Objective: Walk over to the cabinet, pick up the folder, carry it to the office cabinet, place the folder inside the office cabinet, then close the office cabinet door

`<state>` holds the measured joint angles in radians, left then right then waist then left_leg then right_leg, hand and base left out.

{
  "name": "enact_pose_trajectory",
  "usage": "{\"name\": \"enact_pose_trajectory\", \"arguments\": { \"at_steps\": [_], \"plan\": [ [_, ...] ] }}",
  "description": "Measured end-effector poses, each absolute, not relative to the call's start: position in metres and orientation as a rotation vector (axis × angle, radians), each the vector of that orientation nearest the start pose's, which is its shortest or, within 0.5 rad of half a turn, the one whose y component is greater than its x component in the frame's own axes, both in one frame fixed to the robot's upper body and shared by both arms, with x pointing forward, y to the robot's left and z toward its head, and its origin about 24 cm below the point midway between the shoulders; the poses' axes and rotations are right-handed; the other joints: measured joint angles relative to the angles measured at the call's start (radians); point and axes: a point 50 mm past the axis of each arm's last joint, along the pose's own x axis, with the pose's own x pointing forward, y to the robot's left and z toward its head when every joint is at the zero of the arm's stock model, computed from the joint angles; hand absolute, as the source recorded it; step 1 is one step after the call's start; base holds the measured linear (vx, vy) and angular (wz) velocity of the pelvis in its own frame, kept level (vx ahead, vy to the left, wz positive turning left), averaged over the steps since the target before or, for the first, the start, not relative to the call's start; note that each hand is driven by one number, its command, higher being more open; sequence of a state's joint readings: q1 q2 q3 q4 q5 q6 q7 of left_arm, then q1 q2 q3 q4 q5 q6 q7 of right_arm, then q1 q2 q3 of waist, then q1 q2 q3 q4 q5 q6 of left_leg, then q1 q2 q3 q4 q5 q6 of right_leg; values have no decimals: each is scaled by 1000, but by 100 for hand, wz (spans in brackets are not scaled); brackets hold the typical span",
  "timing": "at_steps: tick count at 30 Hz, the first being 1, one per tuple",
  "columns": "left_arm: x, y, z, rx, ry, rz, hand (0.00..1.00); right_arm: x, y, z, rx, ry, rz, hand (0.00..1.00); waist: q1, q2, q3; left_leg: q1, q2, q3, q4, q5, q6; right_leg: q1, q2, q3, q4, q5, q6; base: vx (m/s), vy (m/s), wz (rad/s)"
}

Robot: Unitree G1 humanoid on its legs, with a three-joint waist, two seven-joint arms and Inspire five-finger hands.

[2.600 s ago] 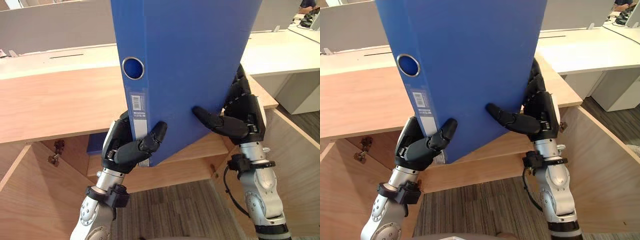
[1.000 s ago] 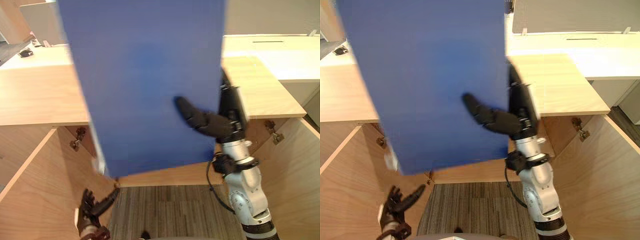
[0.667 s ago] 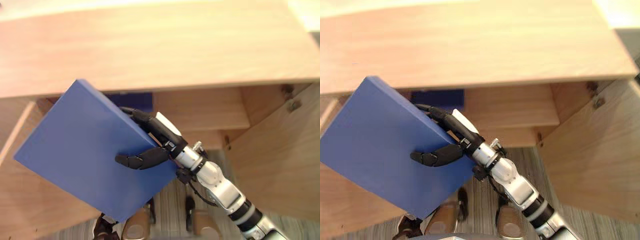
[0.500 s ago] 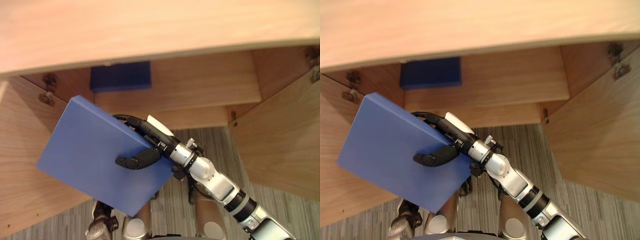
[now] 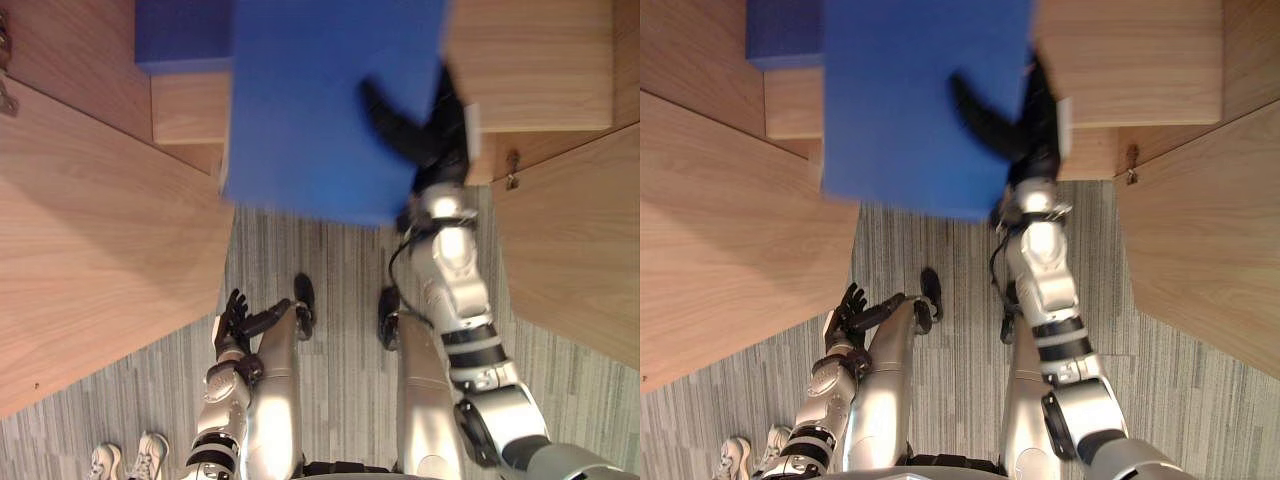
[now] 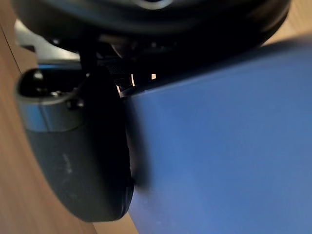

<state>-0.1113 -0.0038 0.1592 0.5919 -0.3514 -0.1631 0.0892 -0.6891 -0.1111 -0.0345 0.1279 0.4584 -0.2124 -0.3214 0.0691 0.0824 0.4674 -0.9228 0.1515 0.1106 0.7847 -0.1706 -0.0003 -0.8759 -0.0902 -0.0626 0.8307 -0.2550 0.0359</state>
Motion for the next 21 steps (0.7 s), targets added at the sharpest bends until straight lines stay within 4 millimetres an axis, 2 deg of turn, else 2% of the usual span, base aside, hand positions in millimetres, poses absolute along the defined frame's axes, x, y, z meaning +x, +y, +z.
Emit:
{"name": "enact_pose_trajectory", "arguments": {
  "at_steps": [2, 7, 8, 9, 13, 17, 21],
  "plan": [
    [247, 181, -49, -399, 297, 333, 100, 339, -162, 232, 572, -656, -215, 0, 0, 1, 2, -5, 1, -5, 5, -1, -2, 0, -1, -7, 2, -3, -2, 20, -5, 2],
    [250, 176, -43, -420, 271, 343, 100, 349, -183, 234, 710, -615, -408, 0, 6, 1, 2, -14, 1, -17, 2, -1, -5, -4, -1, -22, 2, -8, -9, 17, -27, 5],
    [250, 176, -43, -423, 268, 342, 100, 350, -186, 235, 732, -611, -433, 100, 9, 1, 2, -17, 1, -17, 1, 0, -6, -6, -1, -23, 2, -8, -9, 10, -38, 6],
    [251, 173, -39, -430, 255, 345, 100, 352, -195, 241, 796, -608, -503, 100, 19, 1, 2, -32, -1, -20, -3, 6, -9, -22, -3, -26, 4, -8, -9, 9, -31, 6],
    [252, 174, -37, -444, 240, 374, 100, 358, -208, 247, 922, -571, -604, 100, 26, 1, 2, -45, -7, -29, -11, 15, -16, -33, -13, -43, 6, -8, -10, 19, -24, 8],
    [254, 168, -34, -438, 232, 364, 100, 361, -208, 255, 1010, -553, -598, 100, 28, 1, 2, -45, -11, -34, -19, 19, -19, -32, -18, -53, 4, -8, -10, 13, -24, 5],
    [257, 161, -27, -436, 206, 327, 100, 362, -206, 268, 1020, -581, -572, 100, 27, 1, 2, -45, -23, -40, -36, 35, -19, -32, -30, -63, 0, -9, -10, -20, -23, 12]
  ]
}}
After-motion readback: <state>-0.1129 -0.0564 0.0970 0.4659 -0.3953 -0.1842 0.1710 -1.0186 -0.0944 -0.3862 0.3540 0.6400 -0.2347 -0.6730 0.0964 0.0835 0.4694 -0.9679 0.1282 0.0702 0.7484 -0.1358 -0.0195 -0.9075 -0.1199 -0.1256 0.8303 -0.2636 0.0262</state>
